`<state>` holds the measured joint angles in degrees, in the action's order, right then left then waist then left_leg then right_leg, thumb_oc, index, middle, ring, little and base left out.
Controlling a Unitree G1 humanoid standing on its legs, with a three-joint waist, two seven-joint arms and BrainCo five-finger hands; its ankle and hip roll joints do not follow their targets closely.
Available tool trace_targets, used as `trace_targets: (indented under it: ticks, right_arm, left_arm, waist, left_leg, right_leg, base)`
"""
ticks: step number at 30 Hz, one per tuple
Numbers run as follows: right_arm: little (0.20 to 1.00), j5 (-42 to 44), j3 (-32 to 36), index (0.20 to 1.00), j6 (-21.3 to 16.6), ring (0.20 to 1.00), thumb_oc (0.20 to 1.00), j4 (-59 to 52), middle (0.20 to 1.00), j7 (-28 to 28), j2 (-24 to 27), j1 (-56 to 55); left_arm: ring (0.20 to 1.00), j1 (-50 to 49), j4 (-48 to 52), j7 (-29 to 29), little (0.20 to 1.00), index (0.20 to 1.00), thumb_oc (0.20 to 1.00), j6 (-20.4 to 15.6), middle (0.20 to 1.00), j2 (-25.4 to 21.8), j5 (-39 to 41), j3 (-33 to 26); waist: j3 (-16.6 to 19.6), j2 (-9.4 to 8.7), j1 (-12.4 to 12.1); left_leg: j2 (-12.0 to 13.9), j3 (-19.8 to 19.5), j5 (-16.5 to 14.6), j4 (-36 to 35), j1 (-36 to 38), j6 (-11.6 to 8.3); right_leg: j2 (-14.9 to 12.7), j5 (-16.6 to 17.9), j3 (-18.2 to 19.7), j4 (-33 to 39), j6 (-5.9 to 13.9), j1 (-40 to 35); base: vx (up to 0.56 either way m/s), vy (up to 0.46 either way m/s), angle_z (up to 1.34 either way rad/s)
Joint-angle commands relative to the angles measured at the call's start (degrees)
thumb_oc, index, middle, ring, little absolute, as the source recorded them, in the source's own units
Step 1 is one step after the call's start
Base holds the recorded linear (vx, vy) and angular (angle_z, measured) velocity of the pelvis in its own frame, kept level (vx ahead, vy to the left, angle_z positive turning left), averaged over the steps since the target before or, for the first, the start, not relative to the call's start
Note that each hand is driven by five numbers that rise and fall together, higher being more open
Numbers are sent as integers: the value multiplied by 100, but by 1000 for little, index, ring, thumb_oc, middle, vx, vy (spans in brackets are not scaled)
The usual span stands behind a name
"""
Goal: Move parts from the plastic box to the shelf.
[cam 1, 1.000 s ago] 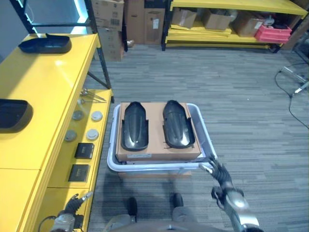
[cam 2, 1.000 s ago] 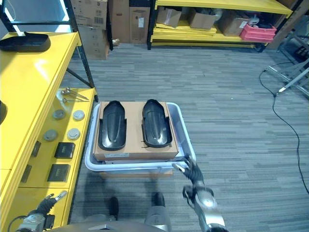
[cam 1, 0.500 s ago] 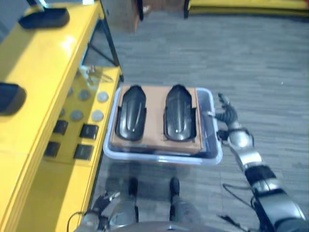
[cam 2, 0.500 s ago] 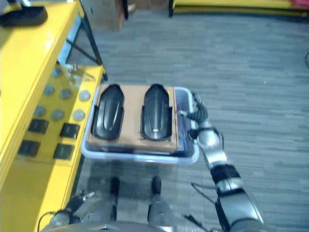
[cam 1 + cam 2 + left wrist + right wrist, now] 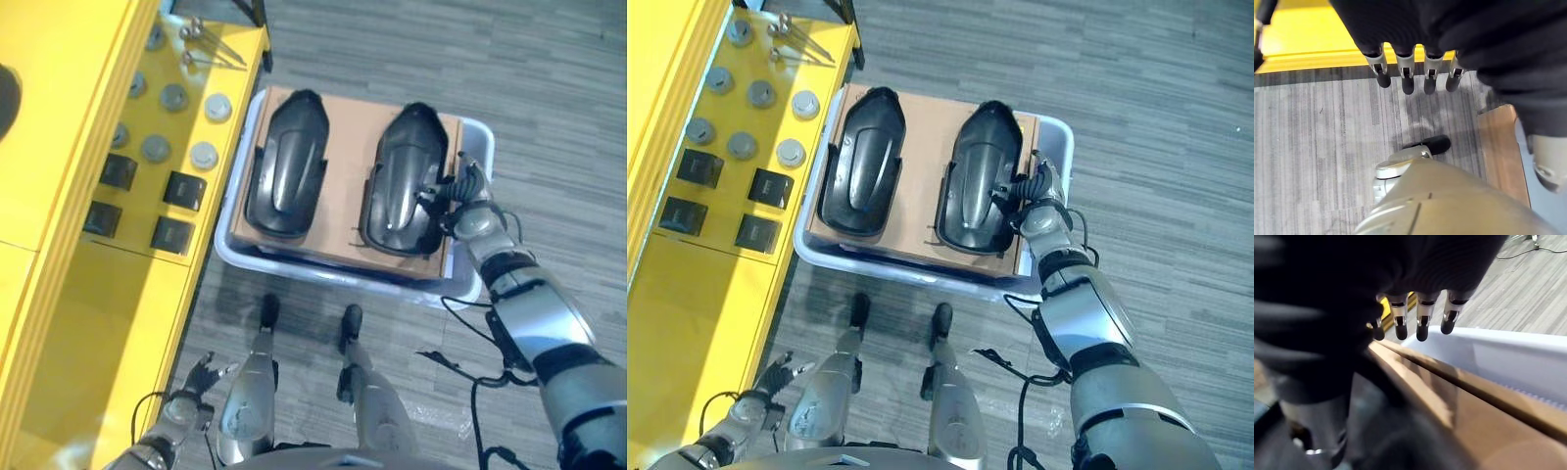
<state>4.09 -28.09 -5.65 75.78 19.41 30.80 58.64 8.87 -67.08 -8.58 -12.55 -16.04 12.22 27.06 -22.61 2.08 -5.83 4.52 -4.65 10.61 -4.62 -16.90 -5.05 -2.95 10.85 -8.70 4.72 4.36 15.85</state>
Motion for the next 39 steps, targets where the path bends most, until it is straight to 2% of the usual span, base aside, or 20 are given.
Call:
trace_targets:
  ticks: [1,2,3,4,5,11,12,15,19,22,23,26,28,29,30,31,32,33,36,39]
  right_arm:
    - [1000,-700,-410,1000,277,1000,1000,463,1000,-63,-6,64]
    - [931,-1012,-531,931,372,931,931,618,931,-159,-120,-73]
    - [749,-1013,-531,749,372,749,749,618,749,-159,-121,-74]
    - [253,-1071,-510,253,394,253,253,659,253,-206,-166,-144]
    - [200,-1072,-509,200,395,200,200,659,200,-206,-166,-146]
    - [200,-1098,-265,200,415,200,200,717,200,-340,-381,-862]
    - [200,-1007,-84,200,363,200,200,595,200,-337,-391,-1195]
    - [200,-843,126,200,303,200,200,413,200,-299,-402,-1533]
    - [200,-269,792,200,114,200,200,-63,200,-295,-167,-2258]
    - [200,-186,1142,200,30,200,200,-584,200,-177,113,-2542]
    - [200,-189,1149,200,37,200,200,-599,200,-177,113,-2558]
    - [200,-304,1683,200,-80,200,200,-2210,200,6,641,-3193]
    - [200,-453,1961,200,-141,200,200,-3105,200,-4,871,-3506]
    - [200,-455,1966,200,-137,200,200,-3113,200,-4,870,-3514]
    - [200,-759,2182,200,-228,200,200,-4129,200,-18,1086,-3759]
    - [200,-958,2320,200,-261,200,200,-4582,200,-24,1165,-3920]
    - [200,-958,2320,200,-261,200,200,-4582,200,-24,1165,-3920]
    - [200,-1317,2552,200,-321,200,200,-5290,200,20,1277,-4066]
    - [200,-1877,2592,200,-340,200,200,-5992,200,28,1437,-4056]
    - [200,-2532,2487,200,-342,200,200,-6797,200,28,1513,-3770]
  left_arm:
    - [1000,208,-67,-94,1000,1000,1000,-88,1000,-157,-63,278]
    - [1000,205,-21,-95,1000,1000,1000,-82,1000,-129,-89,309]
    - [1000,203,-20,-95,1000,1000,1000,-82,1000,-129,-90,309]
    - [1000,197,-11,-95,1000,1000,1000,-83,1000,-117,-96,300]
    - [1000,195,-11,-95,1000,1000,1000,-82,1000,-118,-96,300]
    - [1000,13,118,-111,1000,1000,1000,-118,1000,-125,-17,1]
    - [1000,-101,169,-150,1000,1000,1000,-164,1000,-181,127,-284]
    - [1000,-206,249,-251,1000,1000,1000,-184,1000,-292,174,-550]
    - [1000,-529,1356,-258,1000,1000,1000,-200,1000,-670,360,-1041]
    - [1000,-607,2405,-234,1000,1000,1000,-180,1000,-903,347,-1206]
    - [1000,-623,2429,-234,1000,1000,1000,-164,1000,-910,345,-1207]
    - [1000,-868,4106,-242,1000,1000,1000,-114,1000,-1179,272,-1705]
    - [1000,-1036,4830,-131,1000,1000,1000,-38,1000,-1260,291,-1939]
    - [1000,-1041,4836,-130,1000,1000,1000,-34,1000,-1262,291,-1939]
    - [1000,-1110,5506,-27,1000,1000,1000,-45,1000,-1373,233,-2163]
    - [1000,-1161,5767,71,1000,1000,1000,-43,1000,-1406,247,-2209]
    - [1000,-1161,5767,71,1000,1000,1000,-43,1000,-1406,247,-2209]
    - [1000,-1194,6287,248,1000,1000,1000,-60,1000,-1488,344,-2232]
    - [1000,-1151,6748,416,1000,1000,1000,-76,1000,-1503,604,-2218]
    - [1000,-924,7085,636,1000,1000,1000,-40,1000,-1366,1260,-1913]
  waist:
    - [159,-229,-57]
    - [177,-203,-67]
    - [177,-203,-65]
    - [191,-191,-68]
    - [191,-190,-66]
    - [406,-120,-117]
    - [545,-108,-136]
    - [692,-122,-130]
    - [1113,-62,-154]
    - [1307,-11,-151]
    - [1305,-11,-149]
    - [1536,38,-144]
    - [1652,22,-128]
    - [1652,22,-131]
    - [1718,25,-83]
    - [1755,16,-70]
    - [1755,16,-70]
    - [1821,7,-46]
    - [1885,-14,9]
    - [1979,-70,68]
  left_leg:
    - [72,-103,-481,-38,150,-54]
    - [54,-119,-481,-38,170,-53]
    - [54,-120,-481,-38,171,-53]
    - [48,-128,-483,-38,187,-54]
    - [48,-130,-483,-38,188,-54]
    - [28,-174,-549,-38,373,-58]
    - [34,-153,-595,-38,495,-60]
    - [50,-122,-650,-38,654,-55]
    - [60,-122,-768,-38,1041,-42]
    - [42,-153,-779,-38,1193,-71]
    - [42,-158,-781,-38,1201,-72]
    - [43,-173,-854,-38,1440,-122]
    - [22,-162,-872,-38,1519,-97]
    - [22,-162,-873,-38,1523,-97]
    - [21,-144,-913,-38,1601,-81]
    - [25,-134,-943,-38,1660,-75]
    - [25,-134,-943,-38,1660,-75]
    - [41,-103,-991,-38,1772,-65]
    - [76,-46,-1044,-38,1860,-53]
    - [105,42,-1130,-38,1986,22]
  right_leg:
    - [-314,-357,-6,28,399,-70]
    - [-331,-373,-36,28,396,-116]
    - [-332,-374,-38,28,396,-118]
    - [-341,-384,-57,28,391,-141]
    - [-342,-385,-59,28,391,-144]
    - [-419,-475,-219,28,392,-399]
    - [-440,-523,-279,28,395,-538]
    - [-459,-568,-300,28,397,-702]
    - [-516,-718,-412,28,415,-1145]
    - [-541,-801,-515,28,421,-1359]
    - [-541,-804,-521,28,421,-1371]
    - [-570,-931,-717,28,429,-1690]
    - [-584,-957,-723,28,429,-1767]
    - [-584,-958,-723,28,429,-1770]
    - [-590,-981,-714,28,419,-1830]
    - [-586,-994,-711,28,416,-1878]
    - [-586,-994,-711,28,416,-1878]
    - [-579,-1012,-682,28,411,-1946]
    - [-553,-1015,-591,28,405,-1966]
    - [-519,-992,-381,28,399,-1954]
  base:
    - [-12,31,12]
    - [-8,23,12]
    - [-10,27,8]
    - [-4,7,7]
    - [-8,12,3]
    - [16,-5,5]
    - [37,-14,9]
    - [85,-34,11]
    - [68,-44,4]
    - [15,-24,2]
    - [21,-35,3]
    - [57,-55,17]
    - [47,-26,17]
    - [51,-32,3]
    - [48,-29,-3]
    - [48,-29,2]
    - [52,-18,1]
    - [51,-15,-5]
    - [32,-18,-11]
    - [29,-26,-26]
